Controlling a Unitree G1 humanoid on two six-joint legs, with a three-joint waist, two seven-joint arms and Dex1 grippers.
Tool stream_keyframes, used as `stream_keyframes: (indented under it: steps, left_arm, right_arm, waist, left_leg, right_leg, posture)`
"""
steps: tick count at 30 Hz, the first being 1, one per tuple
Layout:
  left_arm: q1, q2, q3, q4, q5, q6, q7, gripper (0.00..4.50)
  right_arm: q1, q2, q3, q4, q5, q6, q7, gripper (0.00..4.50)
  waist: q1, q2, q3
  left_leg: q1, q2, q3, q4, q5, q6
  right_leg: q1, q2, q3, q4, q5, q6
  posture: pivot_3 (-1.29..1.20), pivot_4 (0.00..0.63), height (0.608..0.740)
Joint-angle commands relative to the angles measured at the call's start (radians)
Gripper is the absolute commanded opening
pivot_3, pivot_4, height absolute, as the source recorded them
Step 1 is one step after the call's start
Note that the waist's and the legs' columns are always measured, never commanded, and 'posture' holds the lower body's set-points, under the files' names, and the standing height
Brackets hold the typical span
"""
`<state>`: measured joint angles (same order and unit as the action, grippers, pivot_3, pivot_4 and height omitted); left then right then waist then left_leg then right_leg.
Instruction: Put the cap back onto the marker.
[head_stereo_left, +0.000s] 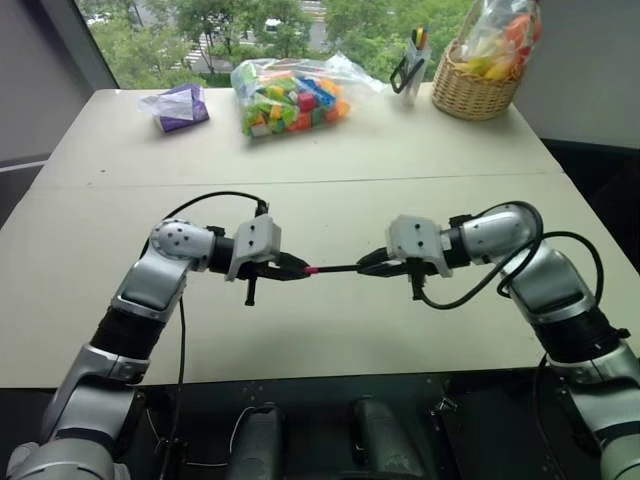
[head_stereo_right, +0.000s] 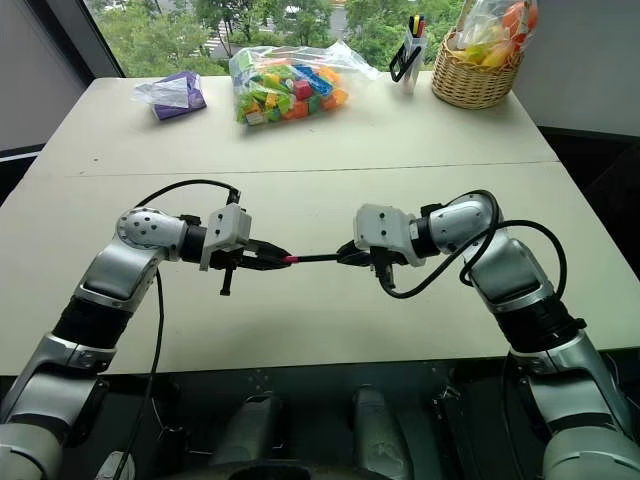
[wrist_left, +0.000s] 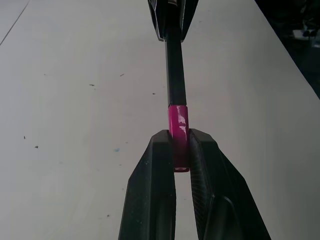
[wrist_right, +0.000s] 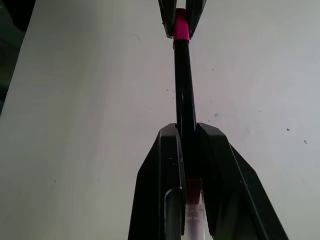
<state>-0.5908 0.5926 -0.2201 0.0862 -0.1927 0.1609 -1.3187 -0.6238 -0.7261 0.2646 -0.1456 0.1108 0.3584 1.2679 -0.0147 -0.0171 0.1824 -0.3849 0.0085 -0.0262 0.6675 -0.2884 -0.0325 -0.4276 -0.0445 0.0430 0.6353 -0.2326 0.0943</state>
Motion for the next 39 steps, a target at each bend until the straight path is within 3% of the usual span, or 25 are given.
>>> stream_keyframes:
  steps: [1,22,39]
  left_arm:
    - [-0.017,-0.019,-0.018,0.003,0.016,-0.048,0.012,0.00]
    - [-0.086,-0.087,-0.013,0.065,0.025,-0.098,0.008,0.00]
    - [-0.072,-0.108,0.027,0.038,0.013,-0.074,-0.005,0.00]
  right_arm:
    - [-0.044,0.022,0.005,-0.039,0.013,-0.001,-0.011,0.03]
    - [-0.079,0.162,0.104,-0.099,-0.084,-0.001,-0.074,0.03]
    - [-0.073,0.171,0.098,-0.081,-0.103,-0.034,-0.050,0.03]
  waist:
    - [0.000,0.000,0.000]
    - [0.000,0.000,0.000]
    - [0.000,0.000,0.000]
  left_leg:
    - [0.000,0.000,0.000,0.000,0.000,0.000]
    - [0.000,0.000,0.000,0.000,0.000,0.000]
    - [0.000,0.000,0.000,0.000,0.000,0.000]
  right_leg:
    - [0.000,0.000,0.000,0.000,0.000,0.000]
    - [0.000,0.000,0.000,0.000,0.000,0.000]
    - [0.000,0.000,0.000,0.000,0.000,0.000]
  posture:
    - [0.00,0.150,0.740]
    - [0.00,0.150,0.740]
    - [0.00,0.150,0.740]
